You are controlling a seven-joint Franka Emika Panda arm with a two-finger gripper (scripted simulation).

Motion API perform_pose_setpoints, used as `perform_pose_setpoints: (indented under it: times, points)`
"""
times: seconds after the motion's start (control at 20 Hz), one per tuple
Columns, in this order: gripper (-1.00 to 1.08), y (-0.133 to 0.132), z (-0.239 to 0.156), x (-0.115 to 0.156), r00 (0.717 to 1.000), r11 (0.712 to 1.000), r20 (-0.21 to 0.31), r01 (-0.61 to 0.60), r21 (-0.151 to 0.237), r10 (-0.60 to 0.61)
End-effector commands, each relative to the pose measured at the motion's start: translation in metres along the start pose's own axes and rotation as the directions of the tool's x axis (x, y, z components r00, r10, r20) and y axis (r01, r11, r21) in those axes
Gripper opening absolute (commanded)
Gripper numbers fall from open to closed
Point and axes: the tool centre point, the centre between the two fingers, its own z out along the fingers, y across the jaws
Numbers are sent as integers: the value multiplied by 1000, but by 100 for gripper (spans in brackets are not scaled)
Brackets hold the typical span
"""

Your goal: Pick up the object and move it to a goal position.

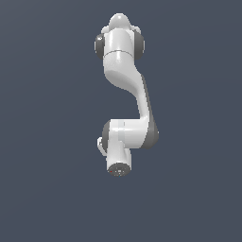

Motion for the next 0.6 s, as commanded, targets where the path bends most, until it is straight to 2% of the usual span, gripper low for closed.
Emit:
perform_pose_setpoints:
  times: [0.0, 0.25, 0.55]
  points:
    - [-100, -1, -5, -1, 1000, 1000, -15, 2, -8, -3]
    - [-100, -5, -20, -2, 997, 999, -73, 10, -39, -13]
    - [-100, -13, -49, -8, 983, 995, -180, 21, -99, -38]
